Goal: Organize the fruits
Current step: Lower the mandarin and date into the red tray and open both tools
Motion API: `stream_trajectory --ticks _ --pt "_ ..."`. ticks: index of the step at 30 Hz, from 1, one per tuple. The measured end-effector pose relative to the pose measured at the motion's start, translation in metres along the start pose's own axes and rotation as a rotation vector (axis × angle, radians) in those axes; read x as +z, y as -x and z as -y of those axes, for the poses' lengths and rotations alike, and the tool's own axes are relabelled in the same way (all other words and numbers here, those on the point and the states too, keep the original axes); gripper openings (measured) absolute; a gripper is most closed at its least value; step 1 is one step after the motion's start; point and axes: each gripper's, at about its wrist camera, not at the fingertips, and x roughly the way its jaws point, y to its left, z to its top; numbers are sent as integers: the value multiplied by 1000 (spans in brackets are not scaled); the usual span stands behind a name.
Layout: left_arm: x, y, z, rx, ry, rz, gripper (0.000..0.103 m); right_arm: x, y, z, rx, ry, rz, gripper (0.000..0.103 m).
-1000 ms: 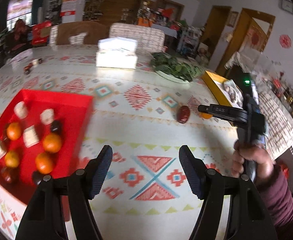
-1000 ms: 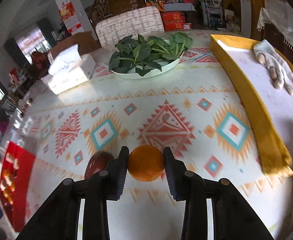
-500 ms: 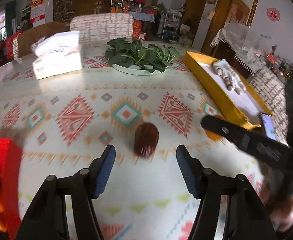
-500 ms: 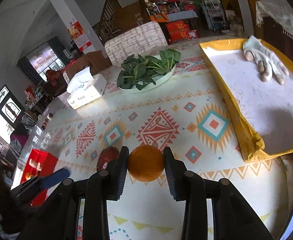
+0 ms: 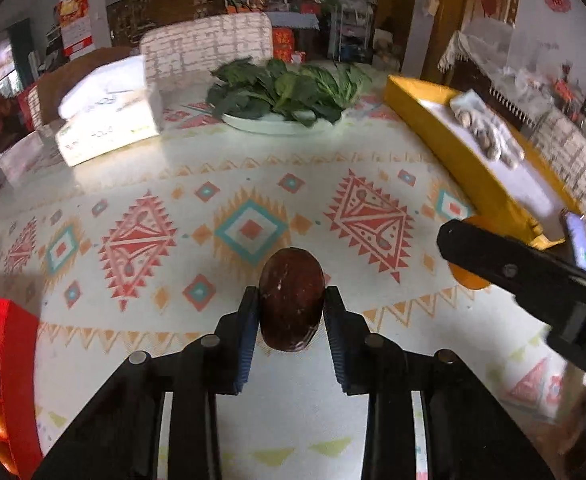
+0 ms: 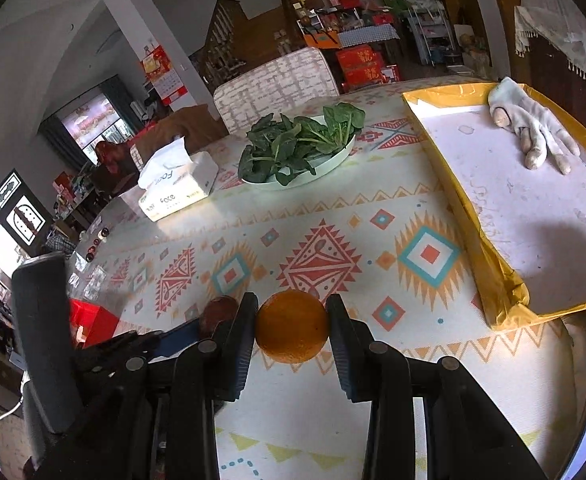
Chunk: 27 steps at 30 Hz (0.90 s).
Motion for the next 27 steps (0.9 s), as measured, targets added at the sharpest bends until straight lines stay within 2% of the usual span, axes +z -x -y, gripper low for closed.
stream_trajectory --ticks 5,7,10,12,14,16,19,22,25,27 --pt "-13 58 -31 -27 73 85 31 -2 -2 -1 28 3 -3 38" --pt "-24 85 -48 -15 106 127 31 -4 -3 -3 57 3 -9 38" --pt "-46 123 -88 10 194 177 31 -7 -6 -12 69 30 -17 38" --pt "-64 143 -121 17 287 202 31 -10 -9 -17 55 55 -22 38" --pt "-83 161 -157 48 381 229 31 -12 -12 -19 31 72 -23 38" --pt "-103 177 -191 121 458 248 31 -13 -15 -19 20 71 -30 38" --pt "-127 194 -232 159 548 262 31 -13 -15 -24 10 63 -34 38" --pt "-151 206 -265 200 618 265 31 -15 -11 -39 87 22 -61 38" --pt "-162 203 -279 204 651 257 31 -21 -9 -75 145 63 -86 38" --pt "-168 198 -283 193 658 246 31 -27 -12 -110 173 132 -103 38"
